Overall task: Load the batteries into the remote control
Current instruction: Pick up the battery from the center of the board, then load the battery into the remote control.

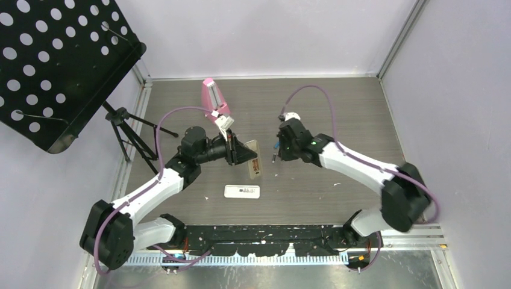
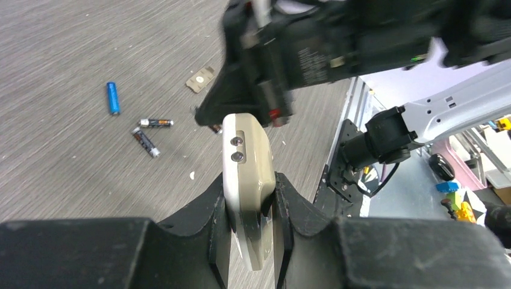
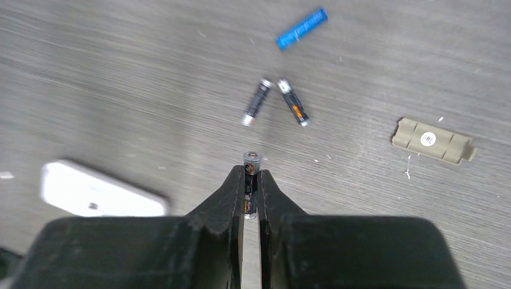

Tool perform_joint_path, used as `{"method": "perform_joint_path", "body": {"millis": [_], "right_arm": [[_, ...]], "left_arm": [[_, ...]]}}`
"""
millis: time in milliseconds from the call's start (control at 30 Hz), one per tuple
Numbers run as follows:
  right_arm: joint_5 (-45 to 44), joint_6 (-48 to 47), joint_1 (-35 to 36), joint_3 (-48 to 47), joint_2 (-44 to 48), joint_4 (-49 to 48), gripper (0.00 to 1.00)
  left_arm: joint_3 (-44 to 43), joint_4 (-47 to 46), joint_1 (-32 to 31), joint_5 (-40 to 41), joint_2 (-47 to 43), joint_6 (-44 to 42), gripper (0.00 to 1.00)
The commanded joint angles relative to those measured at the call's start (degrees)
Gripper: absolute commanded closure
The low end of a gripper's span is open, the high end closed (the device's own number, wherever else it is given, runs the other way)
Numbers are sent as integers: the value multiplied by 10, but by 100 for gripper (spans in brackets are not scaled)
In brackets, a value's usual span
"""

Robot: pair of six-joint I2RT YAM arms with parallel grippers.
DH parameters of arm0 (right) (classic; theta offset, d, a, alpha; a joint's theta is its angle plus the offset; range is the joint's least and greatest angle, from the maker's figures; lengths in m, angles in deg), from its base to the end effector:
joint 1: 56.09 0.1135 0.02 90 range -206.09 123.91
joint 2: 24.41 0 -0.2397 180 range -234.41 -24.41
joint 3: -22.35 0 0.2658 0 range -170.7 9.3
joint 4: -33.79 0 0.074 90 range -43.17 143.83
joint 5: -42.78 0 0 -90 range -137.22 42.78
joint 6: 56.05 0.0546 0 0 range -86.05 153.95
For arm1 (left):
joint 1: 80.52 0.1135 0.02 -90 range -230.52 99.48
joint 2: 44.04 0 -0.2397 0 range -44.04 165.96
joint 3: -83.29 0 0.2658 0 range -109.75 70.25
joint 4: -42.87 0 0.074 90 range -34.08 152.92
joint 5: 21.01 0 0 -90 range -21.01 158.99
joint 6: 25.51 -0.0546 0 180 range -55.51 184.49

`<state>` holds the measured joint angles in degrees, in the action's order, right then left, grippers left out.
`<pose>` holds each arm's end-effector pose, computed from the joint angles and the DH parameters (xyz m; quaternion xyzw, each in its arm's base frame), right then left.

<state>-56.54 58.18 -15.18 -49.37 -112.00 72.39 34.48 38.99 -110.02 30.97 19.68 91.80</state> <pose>0.2627 0.2159 0.1762 -0.1131 0.9427 0.0985 0.2979 0.2320 -0.1699 0.2376 0.2210 0.7256 -0.5071 0.4092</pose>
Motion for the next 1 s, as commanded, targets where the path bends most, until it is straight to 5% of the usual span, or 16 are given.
{"method": "perform_joint_path", "body": {"millis": [0,333,700,967], "right_arm": [[-19,41,12,30,135,-86,94],[35,61,69,78,307,-180,94],[28,37,121,92,299,-222,94],[6,-13,131,112,298,-243,94]], "left_arm": [[-5,-118,3,-39,23,47,100],[-23,-168,3,-27,61,134,100],[-41,-144,3,-8,81,249,100],[-92,-3,3,2,87,271,100]]}}
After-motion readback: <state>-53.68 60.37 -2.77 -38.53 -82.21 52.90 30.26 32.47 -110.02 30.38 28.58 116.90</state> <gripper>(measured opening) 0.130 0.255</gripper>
